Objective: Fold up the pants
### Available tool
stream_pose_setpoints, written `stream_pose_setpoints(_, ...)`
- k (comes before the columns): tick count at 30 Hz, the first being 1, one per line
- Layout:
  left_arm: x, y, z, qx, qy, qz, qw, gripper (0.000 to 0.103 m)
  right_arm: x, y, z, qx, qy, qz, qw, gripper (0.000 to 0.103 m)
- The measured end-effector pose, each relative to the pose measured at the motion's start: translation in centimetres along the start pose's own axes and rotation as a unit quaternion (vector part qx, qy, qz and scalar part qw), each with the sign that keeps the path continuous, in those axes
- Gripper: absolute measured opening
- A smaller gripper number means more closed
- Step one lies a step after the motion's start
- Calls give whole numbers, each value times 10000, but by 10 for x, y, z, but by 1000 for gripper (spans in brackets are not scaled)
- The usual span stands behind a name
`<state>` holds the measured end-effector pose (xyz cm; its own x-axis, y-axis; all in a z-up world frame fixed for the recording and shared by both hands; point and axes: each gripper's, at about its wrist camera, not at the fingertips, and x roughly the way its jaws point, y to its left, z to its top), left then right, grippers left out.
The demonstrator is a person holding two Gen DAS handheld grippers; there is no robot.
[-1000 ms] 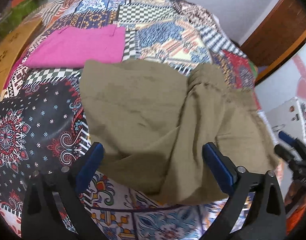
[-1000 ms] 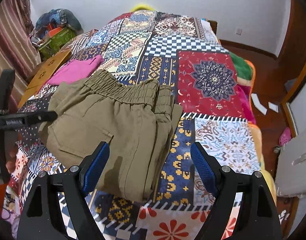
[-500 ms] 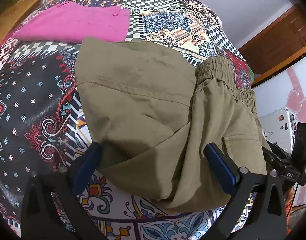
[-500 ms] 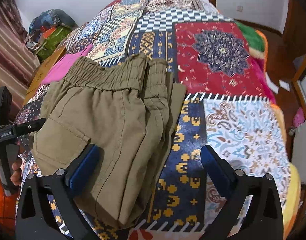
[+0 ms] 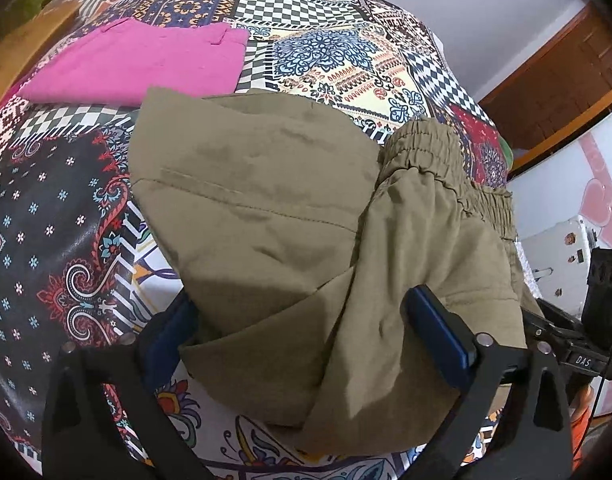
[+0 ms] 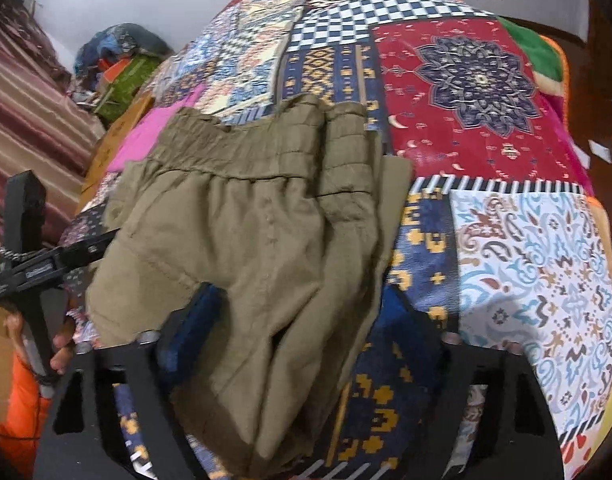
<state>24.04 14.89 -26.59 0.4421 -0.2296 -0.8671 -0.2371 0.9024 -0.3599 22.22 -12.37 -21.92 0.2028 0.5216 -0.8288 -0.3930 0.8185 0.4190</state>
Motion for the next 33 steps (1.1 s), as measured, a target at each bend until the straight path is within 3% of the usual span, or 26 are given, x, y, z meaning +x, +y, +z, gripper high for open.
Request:
stream_pose_setpoints(5, -9, -6, -4, 113, -84, 75, 9999, 87, -3, 9, 0, -40, -101, -53, 9999, 57)
stream_pose_setpoints(9, -18, -10, -9, 177, -116, -1, 9998, 70, -3, 17, 2, -213, -198, -215, 9993, 44)
stream_pose_setpoints(13, -27, -18, -16, 333, -149, 34, 9993, 63, -5, 15, 4, -236, -236, -219, 9992, 36)
stream_pose_setpoints(19, -37, -18, -30, 382, -66, -156, 9991, 62, -13, 13, -6, -324, -192, -180, 9991, 39)
stream_pose_setpoints(22, -34, -14, -32, 330, 11, -170, 9993, 70, -11, 11, -6, -308, -136, -220, 9992, 50)
stream_pose_setpoints(24, -27, -10, -30, 169, 125, -233, 9995, 78, -6, 7, -5, -266, -71, -307, 9991, 65)
stream_pose_setpoints(29, -20, -17, -25, 276, 67, -199, 9994, 82, 3, -3, -1, -20, 82, -53, 9999, 73)
stream_pose_setpoints(31, -20, -20, -24, 313, 6, -122, 9994, 80, 6, 0, 1, -82, 79, -40, 9999, 68)
stream_pose_setpoints(33, -24, -24, -24, 355, -85, -50, 9993, 73, 5, 8, 2, -248, -7, -57, 9997, 56)
